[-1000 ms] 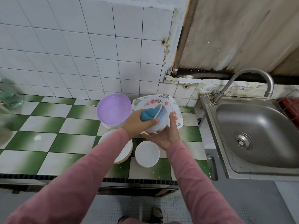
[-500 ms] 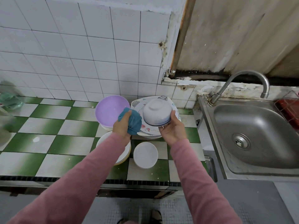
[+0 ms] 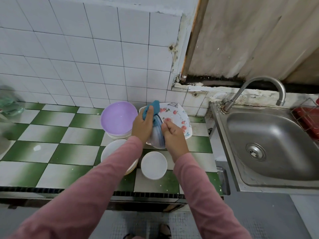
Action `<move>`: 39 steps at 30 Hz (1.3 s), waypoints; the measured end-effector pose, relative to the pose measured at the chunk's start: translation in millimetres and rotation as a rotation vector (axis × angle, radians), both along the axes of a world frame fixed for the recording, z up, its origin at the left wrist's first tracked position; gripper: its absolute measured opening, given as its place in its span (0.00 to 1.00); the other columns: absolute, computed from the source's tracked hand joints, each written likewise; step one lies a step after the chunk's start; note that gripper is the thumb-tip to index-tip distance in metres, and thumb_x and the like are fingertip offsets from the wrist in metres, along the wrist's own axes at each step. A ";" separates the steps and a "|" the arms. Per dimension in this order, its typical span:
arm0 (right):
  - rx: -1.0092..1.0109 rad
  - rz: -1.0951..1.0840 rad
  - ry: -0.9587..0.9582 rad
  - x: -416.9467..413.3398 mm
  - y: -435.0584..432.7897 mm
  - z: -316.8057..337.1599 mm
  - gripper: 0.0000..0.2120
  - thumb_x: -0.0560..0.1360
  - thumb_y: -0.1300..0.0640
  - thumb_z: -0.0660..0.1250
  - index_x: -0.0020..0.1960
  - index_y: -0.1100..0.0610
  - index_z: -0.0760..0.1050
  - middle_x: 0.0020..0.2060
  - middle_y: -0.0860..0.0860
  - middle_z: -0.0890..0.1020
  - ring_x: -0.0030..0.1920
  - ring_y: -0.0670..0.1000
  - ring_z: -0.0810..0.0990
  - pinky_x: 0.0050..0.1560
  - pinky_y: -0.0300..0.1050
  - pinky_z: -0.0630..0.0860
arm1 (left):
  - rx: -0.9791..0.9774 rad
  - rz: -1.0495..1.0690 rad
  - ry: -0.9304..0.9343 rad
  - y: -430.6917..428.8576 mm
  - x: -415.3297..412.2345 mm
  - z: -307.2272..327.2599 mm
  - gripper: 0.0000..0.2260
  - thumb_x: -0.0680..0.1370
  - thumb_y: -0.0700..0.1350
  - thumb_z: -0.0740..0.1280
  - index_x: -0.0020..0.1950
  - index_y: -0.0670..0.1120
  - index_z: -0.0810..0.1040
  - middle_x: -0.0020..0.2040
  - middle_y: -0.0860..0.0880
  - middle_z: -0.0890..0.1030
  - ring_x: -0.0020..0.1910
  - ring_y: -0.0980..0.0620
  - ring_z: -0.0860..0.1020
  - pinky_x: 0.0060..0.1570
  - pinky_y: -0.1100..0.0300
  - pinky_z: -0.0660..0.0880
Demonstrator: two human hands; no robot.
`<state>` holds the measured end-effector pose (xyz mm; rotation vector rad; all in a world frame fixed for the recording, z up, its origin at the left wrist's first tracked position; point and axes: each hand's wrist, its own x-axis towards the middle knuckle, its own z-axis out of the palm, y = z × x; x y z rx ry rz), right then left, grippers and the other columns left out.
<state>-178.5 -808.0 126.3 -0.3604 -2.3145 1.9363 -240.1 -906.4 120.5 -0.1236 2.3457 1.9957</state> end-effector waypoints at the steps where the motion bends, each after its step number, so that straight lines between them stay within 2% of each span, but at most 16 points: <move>1: 0.002 -0.002 0.008 1.4 -0.6 1.2 0.11 0.85 0.59 0.57 0.48 0.58 0.76 0.45 0.54 0.78 0.47 0.51 0.75 0.55 0.50 0.76 | -0.010 -0.017 0.003 -1.3 -0.5 -0.5 0.15 0.83 0.57 0.57 0.61 0.51 0.75 0.54 0.49 0.80 0.58 0.46 0.78 0.62 0.51 0.73; 6: -0.188 -0.085 -0.056 -2.0 -3.9 5.7 0.12 0.84 0.60 0.57 0.49 0.55 0.78 0.48 0.54 0.82 0.51 0.53 0.80 0.56 0.49 0.78 | -0.075 -0.183 0.441 7.9 23.6 -6.9 0.17 0.82 0.52 0.57 0.66 0.48 0.76 0.63 0.53 0.77 0.65 0.55 0.73 0.67 0.62 0.68; 8: -0.101 -0.045 -0.046 2.5 -2.2 10.4 0.11 0.84 0.61 0.57 0.53 0.58 0.79 0.49 0.54 0.81 0.51 0.52 0.78 0.58 0.49 0.76 | -0.052 -0.166 0.338 5.2 14.8 -5.4 0.16 0.82 0.53 0.56 0.63 0.49 0.77 0.59 0.50 0.79 0.59 0.53 0.76 0.64 0.56 0.72; 11: 0.014 0.021 0.003 7.5 2.8 12.2 0.12 0.84 0.62 0.58 0.58 0.65 0.79 0.54 0.63 0.81 0.50 0.55 0.77 0.58 0.49 0.74 | -0.075 -0.055 0.142 -1.4 3.9 -4.9 0.17 0.78 0.59 0.55 0.56 0.52 0.79 0.51 0.49 0.82 0.53 0.48 0.79 0.59 0.49 0.75; 13: -0.032 -0.025 0.005 7.3 5.7 11.4 0.13 0.84 0.64 0.58 0.59 0.69 0.78 0.57 0.66 0.80 0.52 0.58 0.76 0.56 0.48 0.75 | -0.096 -0.066 0.266 0.9 10.8 -5.1 0.19 0.79 0.57 0.56 0.59 0.49 0.79 0.55 0.49 0.82 0.56 0.49 0.78 0.61 0.52 0.75; 16: -0.093 -0.050 -0.004 3.6 6.4 9.5 0.11 0.83 0.64 0.58 0.51 0.66 0.79 0.46 0.62 0.81 0.45 0.55 0.77 0.49 0.47 0.77 | -0.183 -0.211 0.492 4.0 15.8 -8.9 0.17 0.81 0.51 0.58 0.64 0.46 0.78 0.61 0.49 0.80 0.61 0.52 0.76 0.64 0.58 0.72; 18: -0.072 -0.033 -0.008 1.5 9.2 8.8 0.11 0.83 0.63 0.59 0.50 0.67 0.79 0.44 0.62 0.81 0.46 0.52 0.76 0.52 0.49 0.77 | -0.130 -0.176 0.369 0.8 12.2 -5.4 0.17 0.80 0.54 0.58 0.61 0.48 0.79 0.57 0.49 0.81 0.57 0.51 0.78 0.62 0.56 0.74; 20: -0.121 -0.035 -0.010 -0.4 14.2 6.8 0.12 0.83 0.60 0.60 0.50 0.66 0.79 0.47 0.64 0.81 0.47 0.51 0.75 0.54 0.52 0.76 | -0.016 -0.087 0.105 -3.2 5.9 0.7 0.20 0.76 0.60 0.58 0.58 0.50 0.79 0.55 0.47 0.82 0.56 0.48 0.78 0.62 0.51 0.74; 23: -0.392 -0.093 -0.005 -1.0 18.7 3.8 0.10 0.83 0.59 0.60 0.48 0.58 0.79 0.47 0.53 0.82 0.48 0.51 0.77 0.45 0.42 0.78 | 0.124 -0.049 -0.188 -9.1 -3.7 7.7 0.25 0.68 0.63 0.61 0.56 0.50 0.81 0.54 0.45 0.83 0.56 0.44 0.79 0.63 0.47 0.74; 26: -0.772 -0.152 -0.002 0.8 15.4 3.7 0.11 0.84 0.58 0.58 0.58 0.58 0.78 0.52 0.52 0.83 0.52 0.51 0.81 0.45 0.43 0.81 | 0.288 -0.033 -0.319 -12.9 -5.8 12.3 0.11 0.75 0.57 0.65 0.46 0.51 0.81 0.44 0.48 0.82 0.45 0.47 0.79 0.56 0.51 0.75; 28: -0.994 -0.179 0.016 0.5 13.6 4.9 0.14 0.84 0.55 0.56 0.64 0.58 0.75 0.56 0.54 0.82 0.56 0.54 0.80 0.48 0.50 0.81 | 0.390 -0.017 -0.340 -12.1 -4.7 7.6 0.11 0.80 0.53 0.61 0.44 0.51 0.79 0.39 0.50 0.80 0.41 0.49 0.76 0.45 0.55 0.73; 30: -1.071 -0.175 0.037 -3.1 14.1 8.5 0.14 0.84 0.54 0.54 0.63 0.57 0.75 0.56 0.55 0.82 0.56 0.55 0.79 0.51 0.56 0.80 | 0.447 0.040 -0.325 -7.0 0.9 0.5 0.13 0.81 0.53 0.58 0.45 0.49 0.77 0.39 0.49 0.78 0.42 0.47 0.76 0.38 0.56 0.72; 33: -1.101 -0.186 0.033 -7.3 11.4 13.7 0.11 0.84 0.55 0.56 0.59 0.55 0.76 0.55 0.54 0.81 0.55 0.54 0.79 0.56 0.57 0.78 | 0.506 0.147 -0.340 2.4 10.0 -13.0 0.13 0.80 0.53 0.59 0.39 0.49 0.74 0.38 0.48 0.74 0.41 0.46 0.73 0.37 0.57 0.71; 35: -1.126 -0.215 0.038 -7.5 8.8 15.6 0.09 0.84 0.56 0.58 0.57 0.54 0.76 0.54 0.54 0.81 0.53 0.53 0.80 0.52 0.54 0.81 | 0.502 0.200 -0.313 9.4 13.0 -19.4 0.13 0.79 0.55 0.58 0.38 0.49 0.72 0.37 0.47 0.73 0.40 0.46 0.72 0.36 0.56 0.69; 37: -1.120 -0.228 0.062 -7.6 7.4 15.5 0.08 0.84 0.56 0.58 0.56 0.54 0.76 0.53 0.54 0.81 0.51 0.52 0.81 0.47 0.51 0.83 | 0.454 0.247 -0.227 15.7 18.7 -17.4 0.14 0.77 0.56 0.57 0.44 0.47 0.74 0.42 0.43 0.76 0.43 0.45 0.74 0.40 0.54 0.70; 39: -1.081 -0.242 0.085 -7.9 5.1 16.0 0.06 0.84 0.57 0.59 0.52 0.54 0.74 0.52 0.53 0.81 0.48 0.51 0.81 0.45 0.49 0.83 | 0.411 0.250 -0.103 21.1 27.2 -10.3 0.16 0.82 0.54 0.55 0.58 0.46 0.75 0.50 0.46 0.77 0.48 0.49 0.75 0.47 0.59 0.72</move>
